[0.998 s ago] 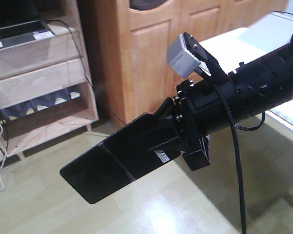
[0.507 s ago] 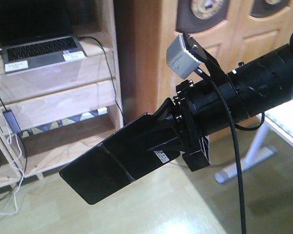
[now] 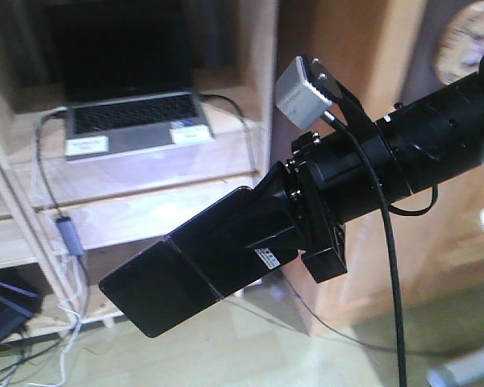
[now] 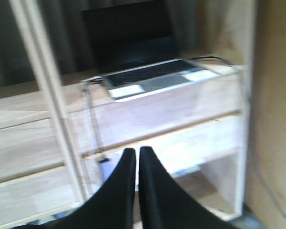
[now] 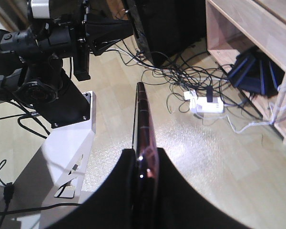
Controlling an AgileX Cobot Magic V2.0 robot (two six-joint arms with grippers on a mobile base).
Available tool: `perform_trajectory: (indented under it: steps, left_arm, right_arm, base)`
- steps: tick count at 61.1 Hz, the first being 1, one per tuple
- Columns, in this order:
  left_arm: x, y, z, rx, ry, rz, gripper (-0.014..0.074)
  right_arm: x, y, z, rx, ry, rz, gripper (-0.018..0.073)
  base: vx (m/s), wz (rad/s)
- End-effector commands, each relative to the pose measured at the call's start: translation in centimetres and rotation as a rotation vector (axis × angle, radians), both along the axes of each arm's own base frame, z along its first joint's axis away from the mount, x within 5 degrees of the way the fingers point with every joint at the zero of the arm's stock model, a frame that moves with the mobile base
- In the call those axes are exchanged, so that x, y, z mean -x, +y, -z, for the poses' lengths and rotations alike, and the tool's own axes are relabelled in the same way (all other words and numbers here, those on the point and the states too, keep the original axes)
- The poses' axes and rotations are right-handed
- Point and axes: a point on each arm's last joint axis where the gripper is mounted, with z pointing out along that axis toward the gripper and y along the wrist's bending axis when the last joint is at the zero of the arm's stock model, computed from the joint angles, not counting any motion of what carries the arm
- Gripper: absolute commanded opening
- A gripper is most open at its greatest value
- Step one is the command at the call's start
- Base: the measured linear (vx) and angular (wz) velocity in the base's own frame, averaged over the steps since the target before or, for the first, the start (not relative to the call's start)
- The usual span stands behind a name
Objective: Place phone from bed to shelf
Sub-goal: 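Hold the smartphone while the base drives to the wooden shelf, then position the held smartphone above the shelf over the laptop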
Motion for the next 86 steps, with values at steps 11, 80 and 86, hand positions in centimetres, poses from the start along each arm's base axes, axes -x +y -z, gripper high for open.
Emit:
perform_trajectory:
  steps: [11,80,86]
  left_arm:
    - [0.08,-0.01,-1.46,0.018,-0.098,0.001,0.0001]
    - [0.08,-0.01,-1.46,0.018,-0.098,0.001,0.0001]
    - [0.08,-0.01,-1.46,0.018,-0.098,0.001,0.0001]
  right_arm:
    - [1.37,-0.10,-2.28,-0.089,0.003,-0.043,-0.0002]
    - [1.37,-0.10,-2.28,-0.089,0.003,-0.043,-0.0002]
    - [1.37,-0.10,-2.28,-0.089,0.003,-0.043,-0.0002]
  base:
    - [0.34,0.46]
    - [0.27,0.14]
    - [0.16,0.01]
